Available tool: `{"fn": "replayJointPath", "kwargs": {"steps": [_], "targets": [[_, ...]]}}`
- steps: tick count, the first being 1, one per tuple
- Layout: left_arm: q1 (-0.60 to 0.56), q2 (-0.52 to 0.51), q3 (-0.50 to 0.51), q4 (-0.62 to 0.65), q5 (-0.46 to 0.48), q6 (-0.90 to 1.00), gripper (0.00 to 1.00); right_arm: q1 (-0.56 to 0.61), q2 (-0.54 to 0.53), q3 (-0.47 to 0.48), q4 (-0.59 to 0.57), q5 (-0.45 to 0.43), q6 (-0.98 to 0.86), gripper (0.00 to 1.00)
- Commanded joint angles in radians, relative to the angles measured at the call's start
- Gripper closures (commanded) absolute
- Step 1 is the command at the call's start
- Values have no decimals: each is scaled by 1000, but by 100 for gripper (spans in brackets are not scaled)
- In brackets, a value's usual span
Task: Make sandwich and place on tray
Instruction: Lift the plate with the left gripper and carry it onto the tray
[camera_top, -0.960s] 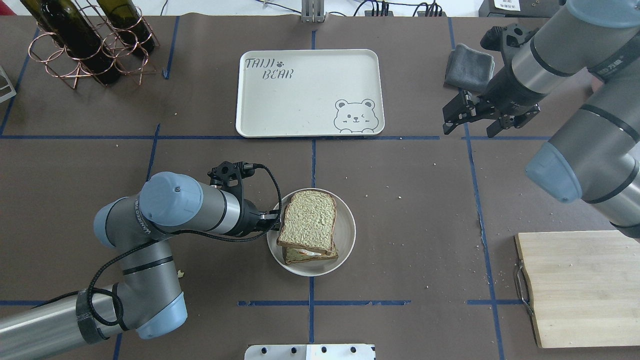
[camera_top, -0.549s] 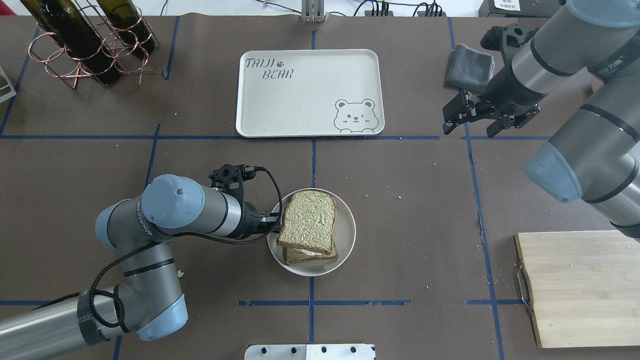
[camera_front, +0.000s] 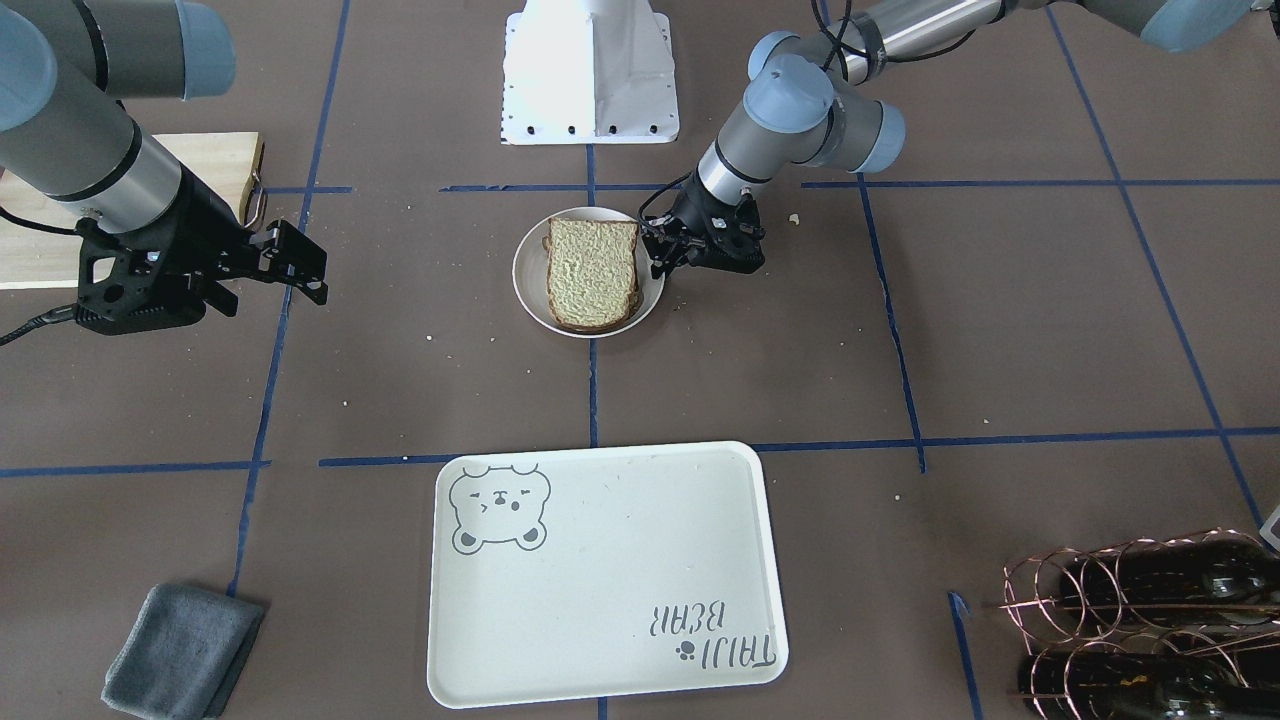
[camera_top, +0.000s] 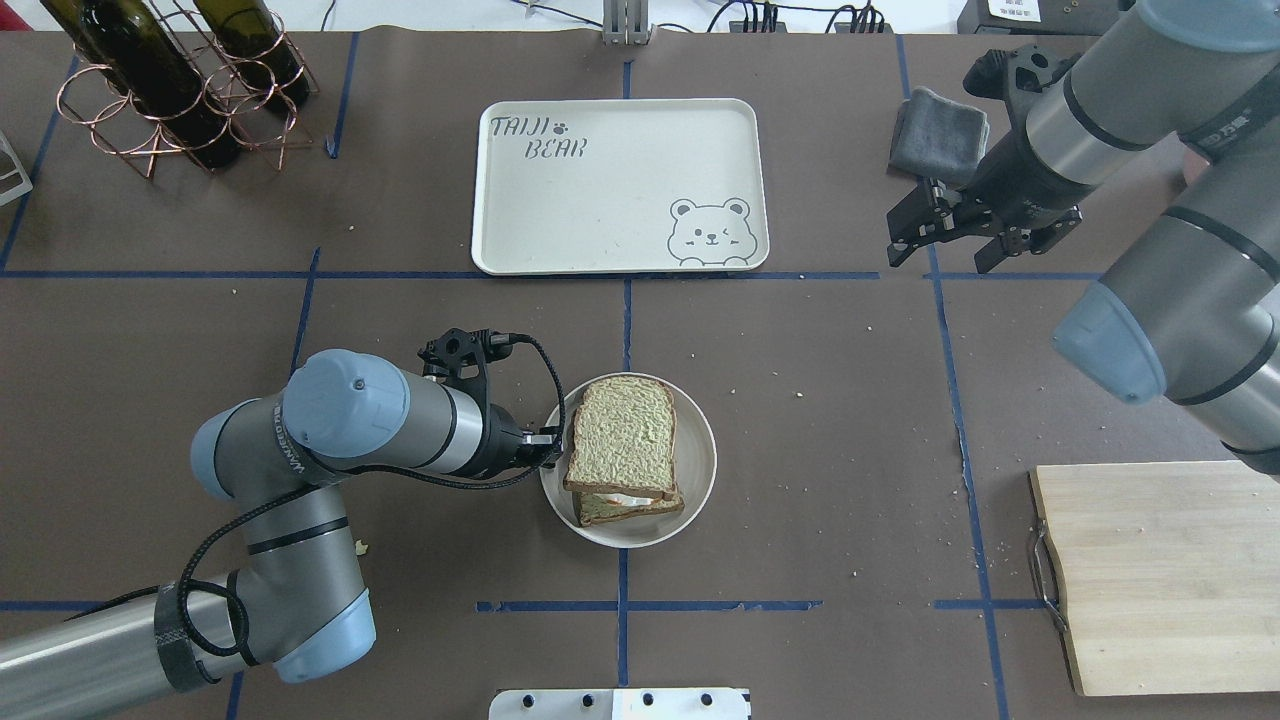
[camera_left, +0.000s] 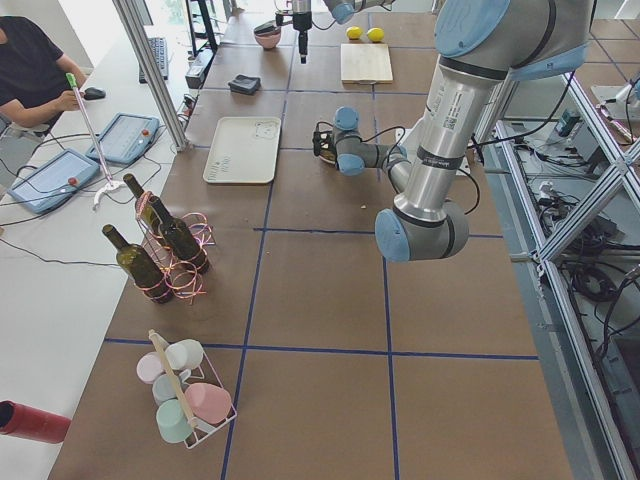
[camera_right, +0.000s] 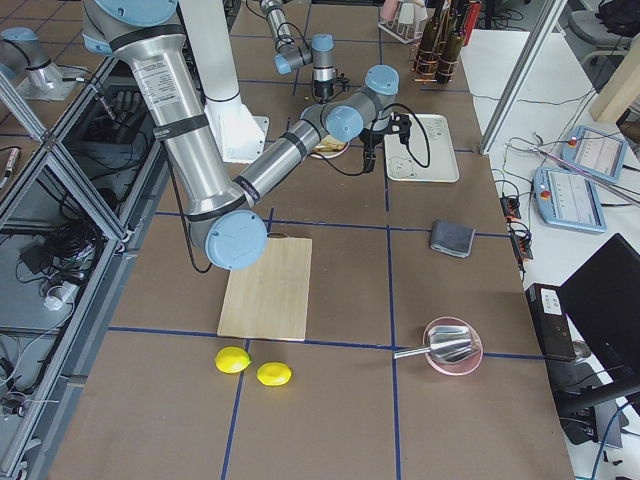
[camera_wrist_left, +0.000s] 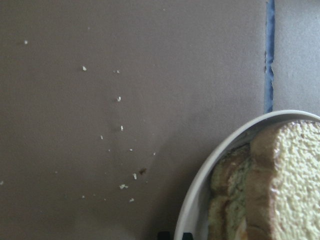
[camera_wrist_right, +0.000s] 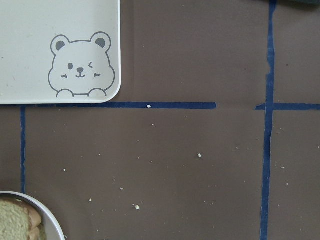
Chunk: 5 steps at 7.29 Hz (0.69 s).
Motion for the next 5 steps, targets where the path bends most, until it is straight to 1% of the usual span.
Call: {"fn": "replayJointPath", "kwargs": {"steps": [1,2,3,4,5], "targets": [[-3,0,-15,-3,-1,-2,100,8,2,2,-5,0,0,0],[-7,2,-41,-11,-6,-6,100,25,-2,2,-8,0,-6,0],[-12,2,-46,-15,-9,-22,100,36,-3,2,-12,0,-8,0],[-32,2,-48,-50,-12,-25,100,45,-11,2,-12,-4,-9,0],[-58,0,-46,-57,-21,-61,100,59,-21,2,-12,-5,-29,0]]}}
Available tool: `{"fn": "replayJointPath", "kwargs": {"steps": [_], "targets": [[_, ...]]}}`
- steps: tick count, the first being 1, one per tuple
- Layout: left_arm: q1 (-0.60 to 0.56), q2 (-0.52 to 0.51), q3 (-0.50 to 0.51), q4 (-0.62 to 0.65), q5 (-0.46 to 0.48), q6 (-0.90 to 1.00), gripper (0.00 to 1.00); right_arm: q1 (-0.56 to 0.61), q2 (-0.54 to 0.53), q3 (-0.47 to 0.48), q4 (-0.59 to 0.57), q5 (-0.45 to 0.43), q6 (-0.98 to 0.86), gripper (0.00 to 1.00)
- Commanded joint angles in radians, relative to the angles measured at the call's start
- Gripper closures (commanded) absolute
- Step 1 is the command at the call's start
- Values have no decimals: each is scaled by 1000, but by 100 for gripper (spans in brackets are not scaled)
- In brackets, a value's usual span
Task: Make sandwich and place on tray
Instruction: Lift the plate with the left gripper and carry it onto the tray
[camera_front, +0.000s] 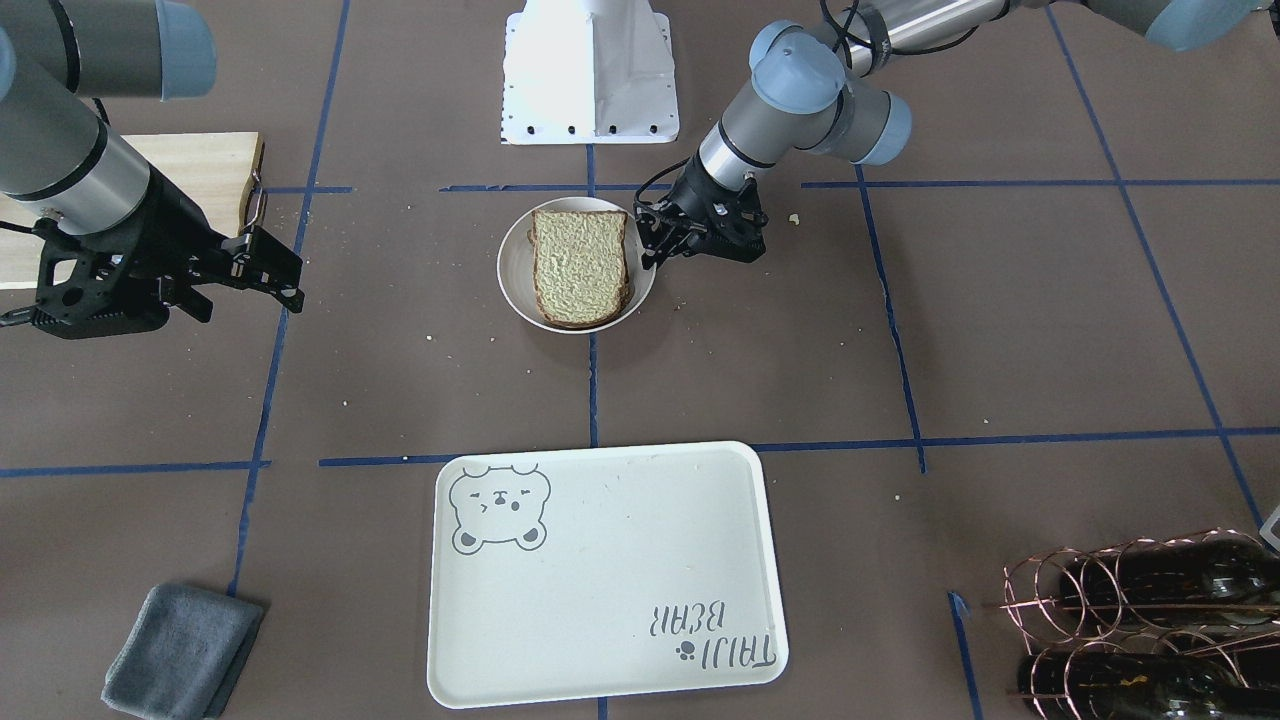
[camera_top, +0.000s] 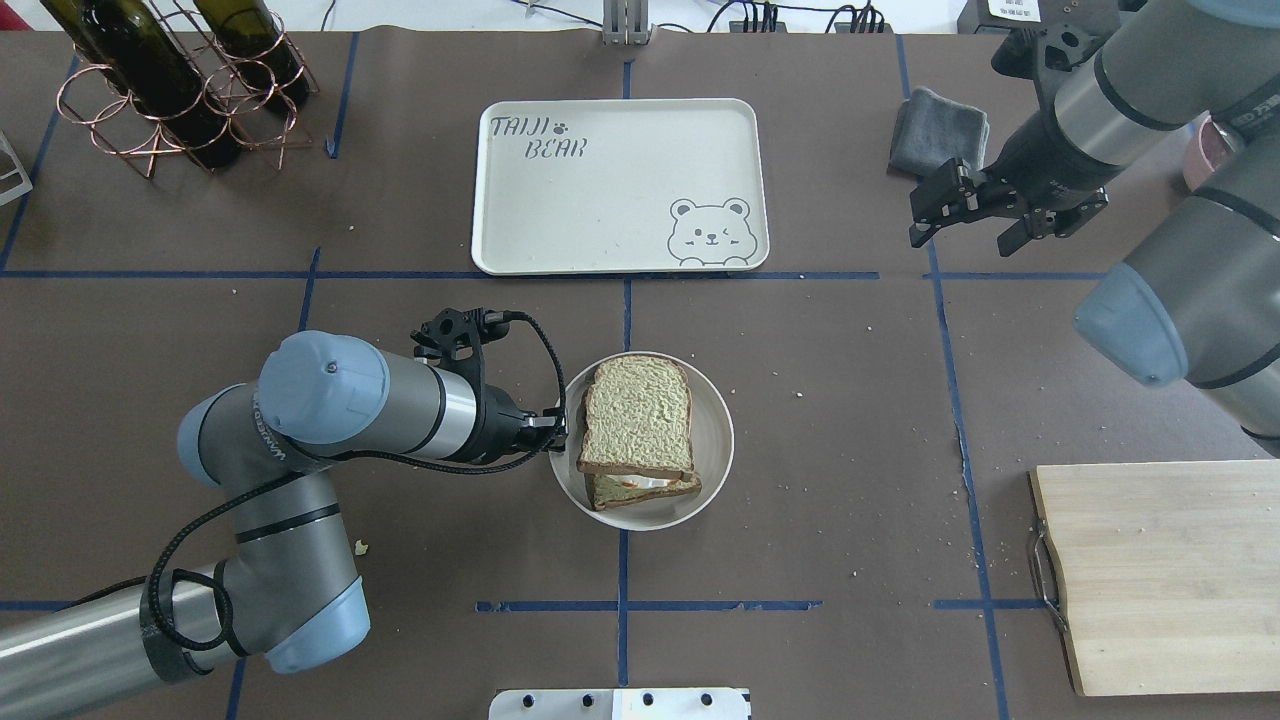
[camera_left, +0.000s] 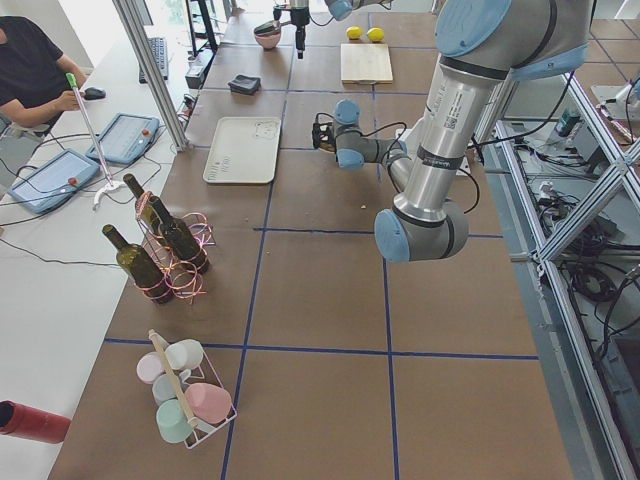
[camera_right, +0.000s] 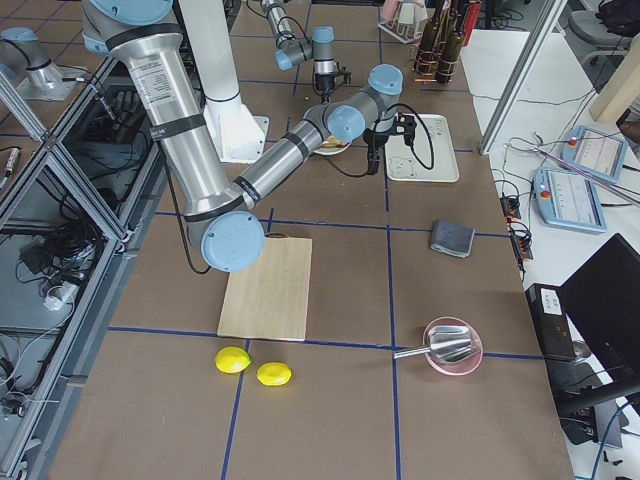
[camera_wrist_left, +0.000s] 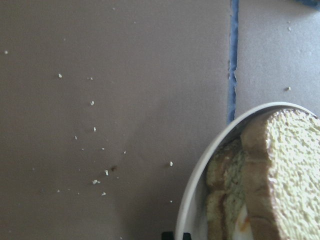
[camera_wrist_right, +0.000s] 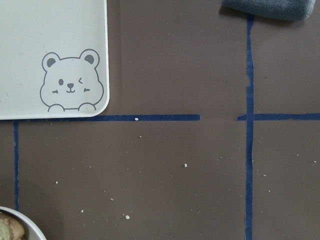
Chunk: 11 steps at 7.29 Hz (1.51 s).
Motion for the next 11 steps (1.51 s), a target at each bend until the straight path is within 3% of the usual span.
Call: {"fn": "replayJointPath", "kwargs": {"steps": [1,3,6,8,11], "targets": [[-68,-16,0,-17,-15,-86,100,31,-31,0,-1,-3,-52,0],[-152,-61,26,-8,-15,-235,100,80,-57,-17,-42,-11,-195,0],[-218,-229,259,-11,-2,-386,100,155,-55,-49,-159,-15,-423,0],[-248,-271,365,-22,77,-386,100,164,-69,-54,-159,-9,-433,0],[-263,-370,619,-178,143,-392,100,164,-80,-52,-157,-2,-432,0]]}}
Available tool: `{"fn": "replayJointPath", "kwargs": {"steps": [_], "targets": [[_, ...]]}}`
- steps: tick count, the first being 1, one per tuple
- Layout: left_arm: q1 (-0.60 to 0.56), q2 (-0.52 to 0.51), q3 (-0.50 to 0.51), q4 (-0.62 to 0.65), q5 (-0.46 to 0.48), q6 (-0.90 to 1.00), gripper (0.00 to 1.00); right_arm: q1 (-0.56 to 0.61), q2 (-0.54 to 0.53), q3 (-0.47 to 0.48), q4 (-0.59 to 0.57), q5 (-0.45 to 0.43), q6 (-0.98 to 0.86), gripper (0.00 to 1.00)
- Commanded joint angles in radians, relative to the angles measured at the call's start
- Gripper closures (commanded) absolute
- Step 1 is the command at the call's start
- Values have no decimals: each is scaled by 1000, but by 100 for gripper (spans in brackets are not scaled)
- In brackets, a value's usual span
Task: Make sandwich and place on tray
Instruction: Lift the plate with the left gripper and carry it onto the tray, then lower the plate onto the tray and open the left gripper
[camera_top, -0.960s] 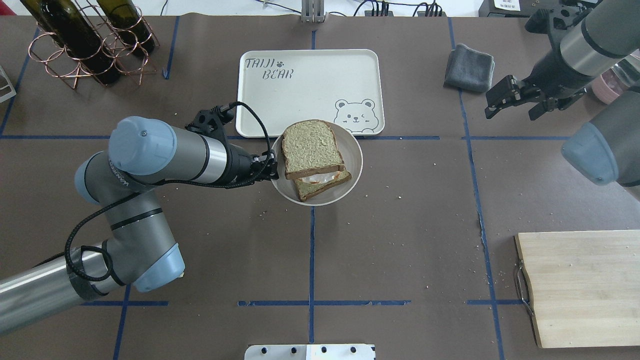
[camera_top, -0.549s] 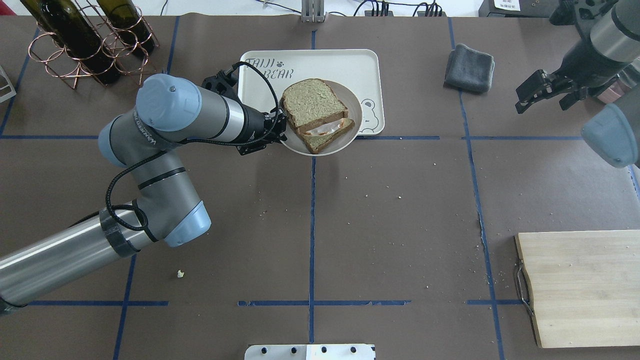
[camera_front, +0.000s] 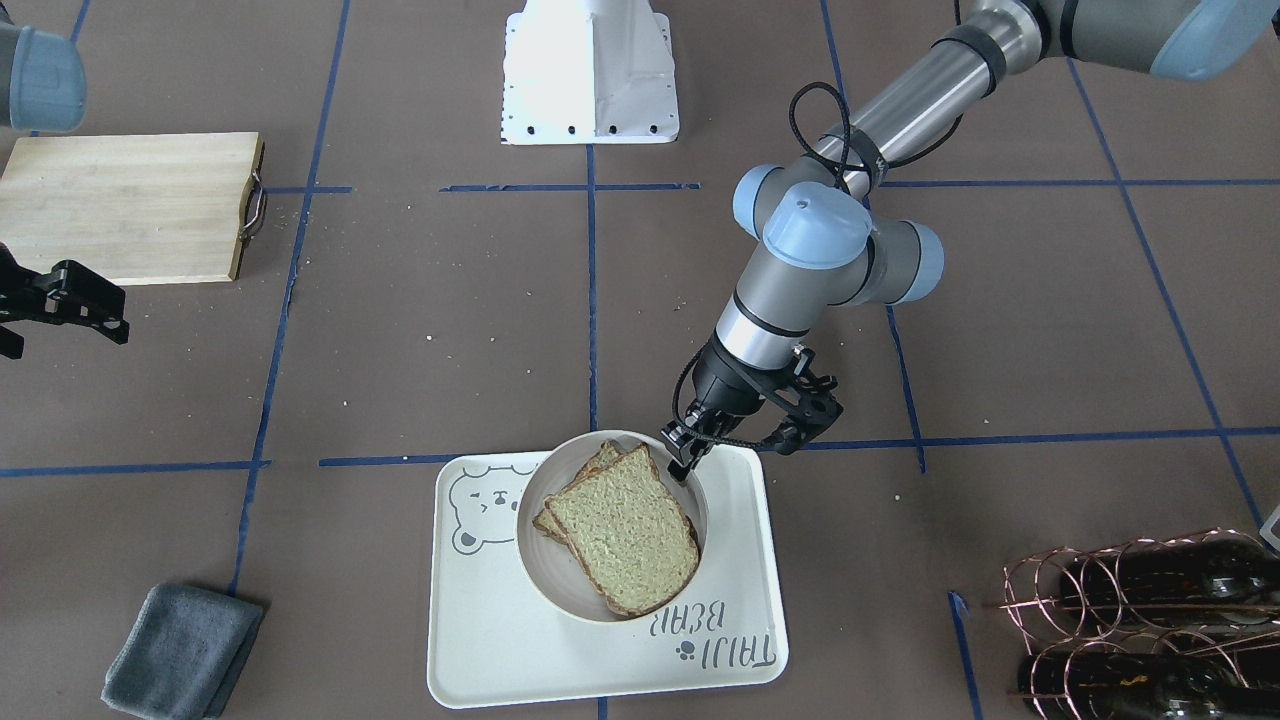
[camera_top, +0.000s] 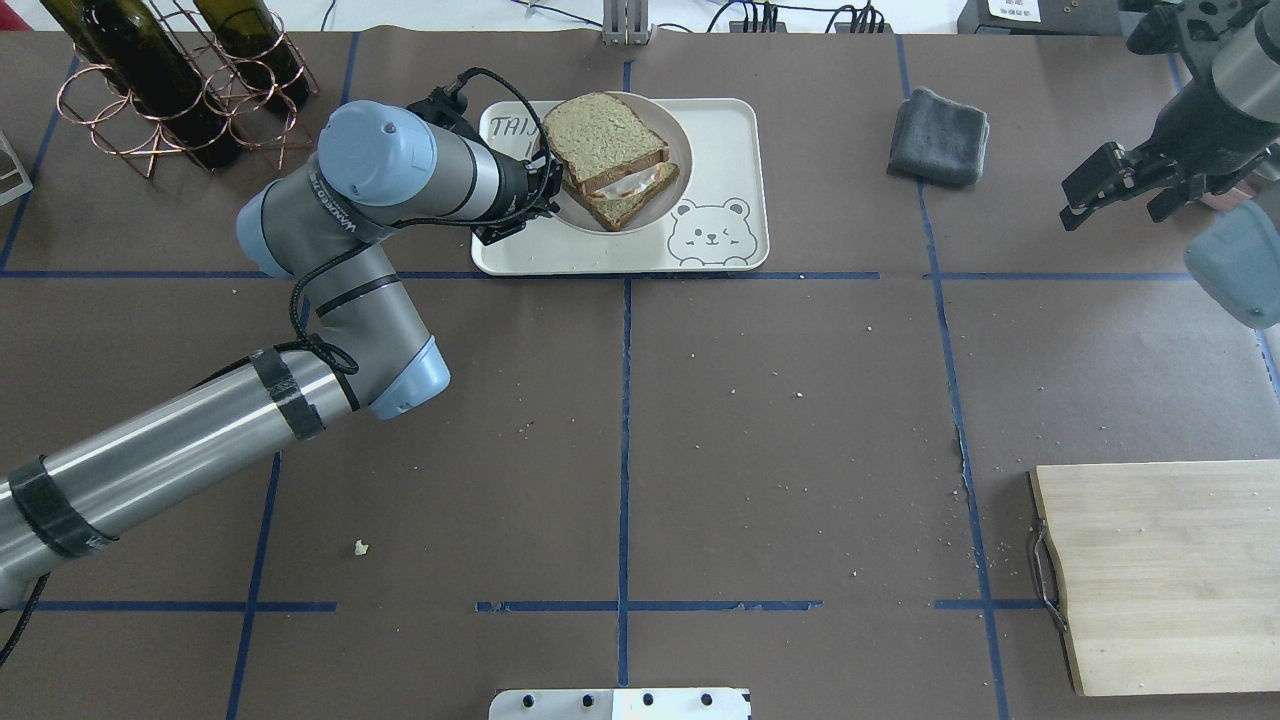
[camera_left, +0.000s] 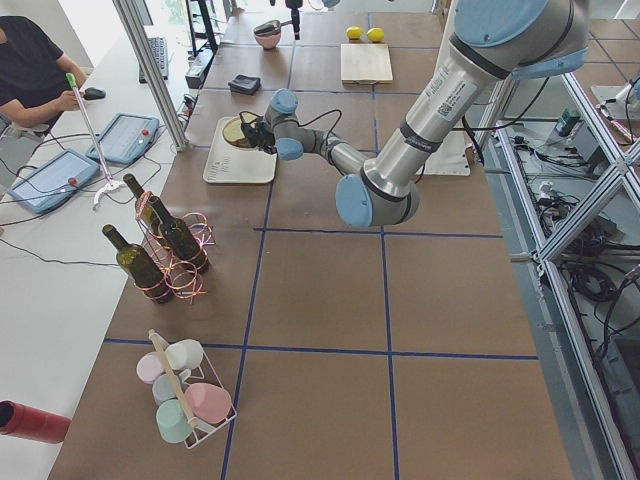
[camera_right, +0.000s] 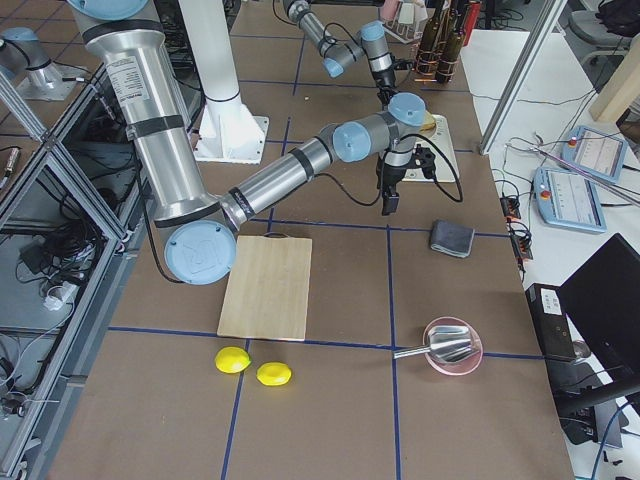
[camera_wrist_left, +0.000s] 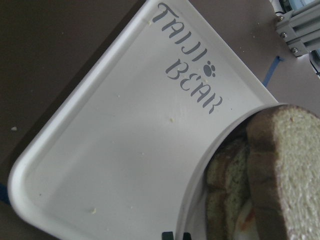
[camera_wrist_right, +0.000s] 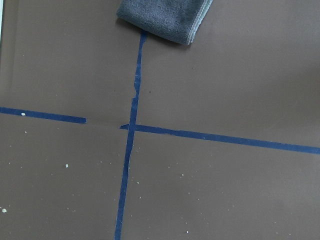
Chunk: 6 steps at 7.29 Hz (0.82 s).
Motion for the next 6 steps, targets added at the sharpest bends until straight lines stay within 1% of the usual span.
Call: {"fn": "replayJointPath", "kwargs": {"steps": [1,5,6], "targets": [[-4,-58,151,-90,41,-12,100,1,1,0,0,3,1,0],[1,-84,211,-121,46,-13,100,1,2,6,2,3,1,0],[1,-82,211,-119,46,-12,61,1,2,8,2,3,1,0]]}}
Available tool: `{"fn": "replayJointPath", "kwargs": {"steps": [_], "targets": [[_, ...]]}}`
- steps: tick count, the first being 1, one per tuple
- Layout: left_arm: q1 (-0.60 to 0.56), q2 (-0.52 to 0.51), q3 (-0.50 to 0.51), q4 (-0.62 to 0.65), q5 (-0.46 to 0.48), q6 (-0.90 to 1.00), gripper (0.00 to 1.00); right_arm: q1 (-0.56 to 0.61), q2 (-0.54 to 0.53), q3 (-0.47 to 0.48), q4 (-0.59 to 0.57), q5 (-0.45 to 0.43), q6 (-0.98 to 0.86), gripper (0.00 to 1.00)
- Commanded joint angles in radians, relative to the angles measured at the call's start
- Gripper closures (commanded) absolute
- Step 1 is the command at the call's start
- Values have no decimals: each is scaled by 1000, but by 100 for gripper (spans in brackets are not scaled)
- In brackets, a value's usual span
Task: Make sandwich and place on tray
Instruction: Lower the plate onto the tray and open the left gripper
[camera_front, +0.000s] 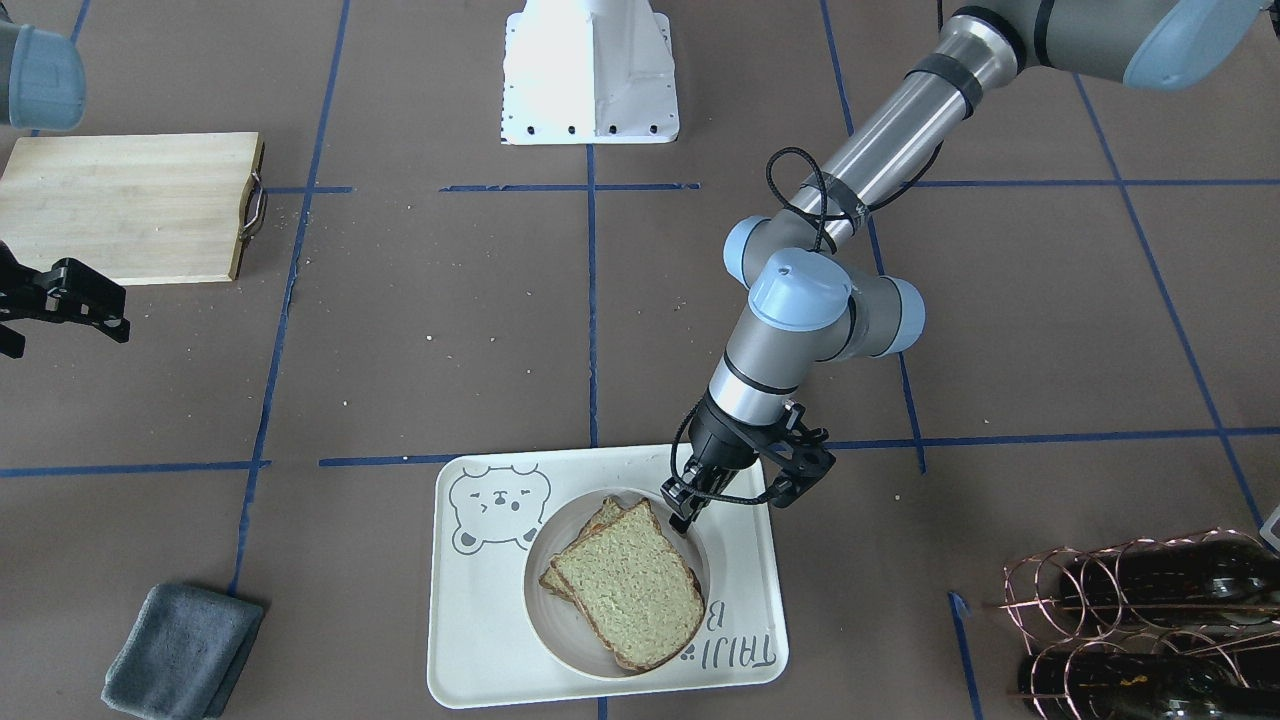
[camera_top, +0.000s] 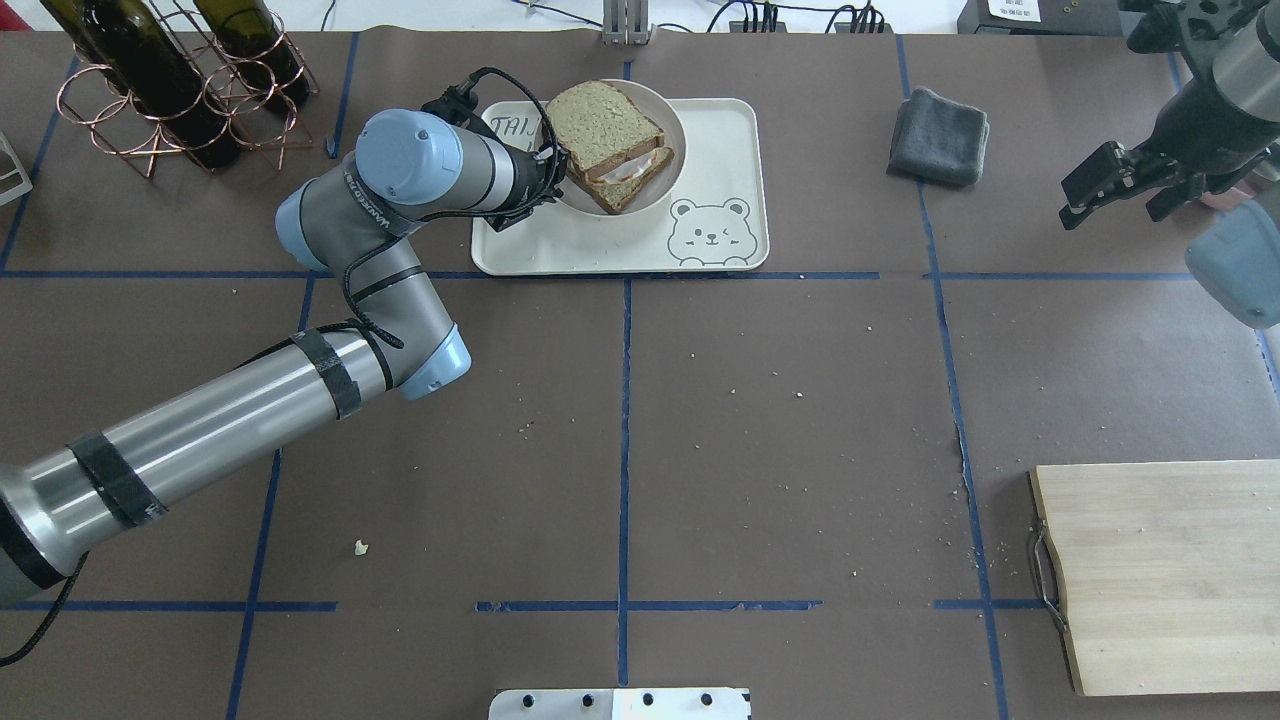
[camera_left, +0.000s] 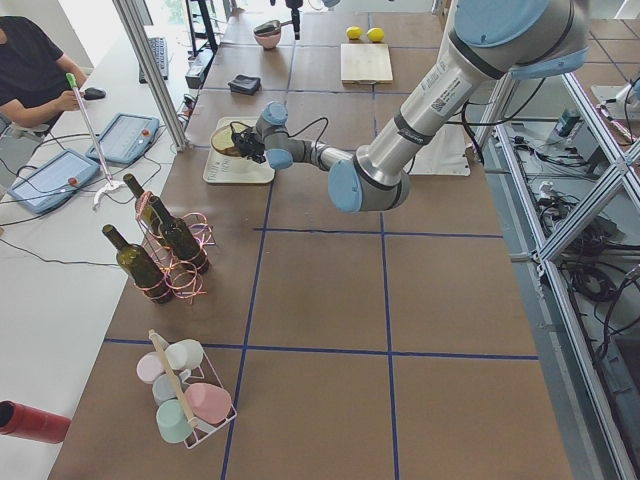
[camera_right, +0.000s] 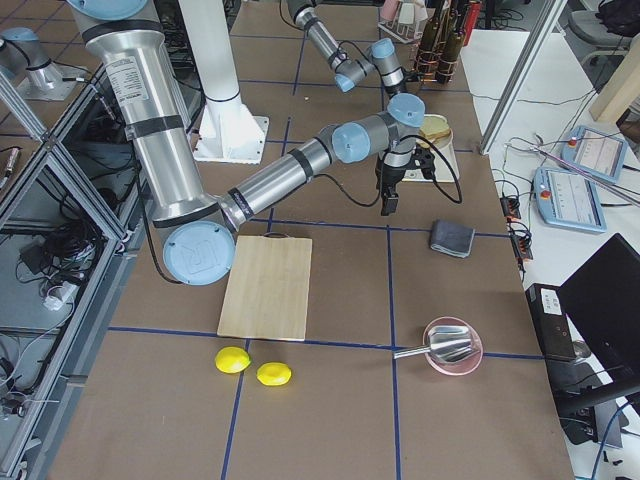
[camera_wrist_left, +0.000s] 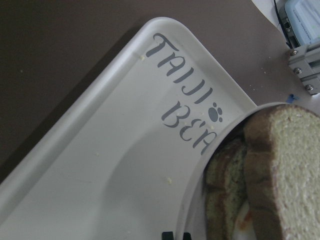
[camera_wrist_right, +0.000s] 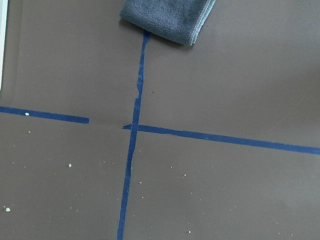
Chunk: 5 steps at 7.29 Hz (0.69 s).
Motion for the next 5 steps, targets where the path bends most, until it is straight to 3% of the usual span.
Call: {"fn": "replayJointPath", "kwargs": {"steps": [1,2,5], "targets": [[3,5,-1,1,1,13,7,2,1,2,0,1,0,0],[4,11,-19,2,-1,30,0,3,2,2,0,-1,2,0],[-9,129,-224,68,-9,113,0,14,2,2,-1,1,0,0]]}}
